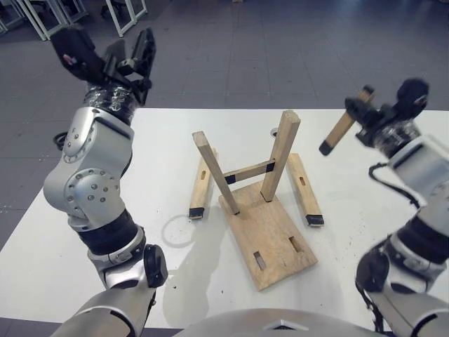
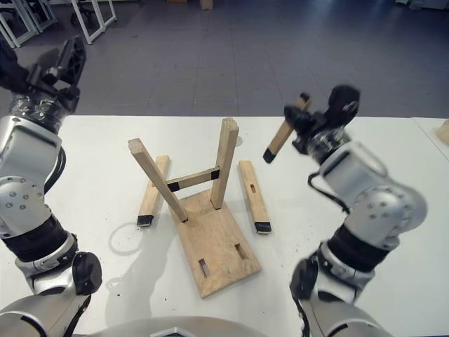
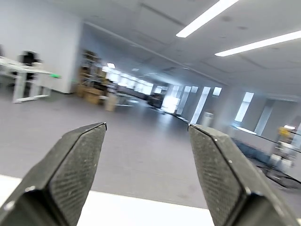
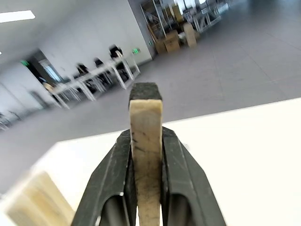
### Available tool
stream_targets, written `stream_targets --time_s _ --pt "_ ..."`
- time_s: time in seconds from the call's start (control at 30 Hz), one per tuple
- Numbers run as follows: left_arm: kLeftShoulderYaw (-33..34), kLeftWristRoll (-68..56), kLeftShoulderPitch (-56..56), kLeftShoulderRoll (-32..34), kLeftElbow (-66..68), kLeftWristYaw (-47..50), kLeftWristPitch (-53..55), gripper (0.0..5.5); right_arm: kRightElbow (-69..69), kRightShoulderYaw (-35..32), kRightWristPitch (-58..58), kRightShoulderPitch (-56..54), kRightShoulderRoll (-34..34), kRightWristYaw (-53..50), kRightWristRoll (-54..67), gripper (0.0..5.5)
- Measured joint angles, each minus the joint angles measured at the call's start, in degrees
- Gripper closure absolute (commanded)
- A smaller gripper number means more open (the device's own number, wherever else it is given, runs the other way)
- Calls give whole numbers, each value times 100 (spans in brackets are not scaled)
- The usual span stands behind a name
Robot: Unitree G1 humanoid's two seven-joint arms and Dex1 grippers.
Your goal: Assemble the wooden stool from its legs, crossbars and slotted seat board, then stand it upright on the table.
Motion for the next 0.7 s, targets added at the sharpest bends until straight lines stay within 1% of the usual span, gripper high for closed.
stream_targets --time_s 0.07,0.13,0.2,0.27,0.37,0.5,0.7 --pt "-36 174 249 -8 124 -2 -120 230 7 572 -669 476 -49 215 -503 510" --pt "-200 378 554 -58 161 -5 -211 230 310 1171 -1459 792 -48 487 -1051 510" --pt "-414 512 752 -166 200 -37 -303 230 713 1553 -2048 834 -10 673 -1433 510" --pt "-522 633 871 -202 245 -96 -407 230 1103 1789 -2524 833 28 832 -1720 510" --pt "-602 733 1000 -212 398 -174 -475 230 1652 2023 -3052 833 89 1032 -2041 510" --pt "-649 852 1055 -214 469 -255 -606 230 2062 2182 -3405 856 177 1135 -2282 510" --pt "-703 920 1086 -231 537 -283 -632 230 2341 2223 -3732 954 284 1211 -2486 510"
